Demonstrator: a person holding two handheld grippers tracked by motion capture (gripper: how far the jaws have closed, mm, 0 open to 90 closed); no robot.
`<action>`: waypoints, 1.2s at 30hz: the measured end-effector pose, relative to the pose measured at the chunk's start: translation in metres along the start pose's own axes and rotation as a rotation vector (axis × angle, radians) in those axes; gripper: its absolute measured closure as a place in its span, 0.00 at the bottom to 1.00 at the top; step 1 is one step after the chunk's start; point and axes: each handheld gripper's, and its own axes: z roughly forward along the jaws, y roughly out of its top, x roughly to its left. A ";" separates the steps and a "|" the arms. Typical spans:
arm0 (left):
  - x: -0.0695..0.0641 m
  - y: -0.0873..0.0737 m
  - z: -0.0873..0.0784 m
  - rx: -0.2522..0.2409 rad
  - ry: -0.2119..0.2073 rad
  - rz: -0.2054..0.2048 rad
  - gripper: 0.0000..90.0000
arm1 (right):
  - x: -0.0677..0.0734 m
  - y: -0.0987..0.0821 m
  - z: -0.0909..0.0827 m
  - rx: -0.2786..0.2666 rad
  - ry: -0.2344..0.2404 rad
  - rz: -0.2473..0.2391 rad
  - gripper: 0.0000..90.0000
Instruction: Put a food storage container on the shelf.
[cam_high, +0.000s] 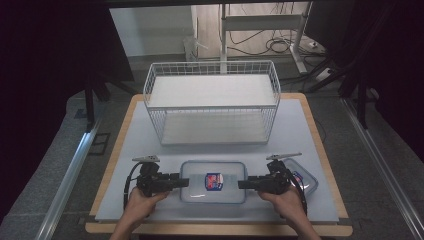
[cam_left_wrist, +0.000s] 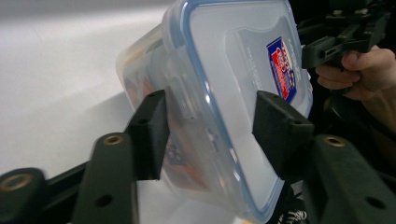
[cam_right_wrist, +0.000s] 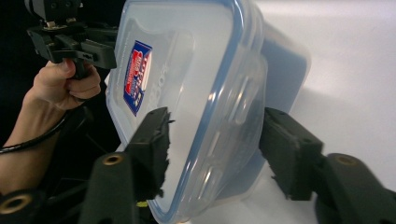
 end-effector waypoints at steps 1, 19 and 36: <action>0.000 -0.002 -0.001 -0.003 -0.001 0.002 0.54 | 0.000 -0.001 0.001 -0.001 0.004 0.008 0.48; -0.001 -0.008 0.001 -0.016 -0.009 -0.062 0.52 | 0.000 -0.005 -0.004 -0.019 0.028 0.046 0.55; 0.002 -0.011 0.002 -0.024 -0.035 -0.143 0.55 | 0.004 -0.003 -0.001 -0.022 -0.012 0.056 0.52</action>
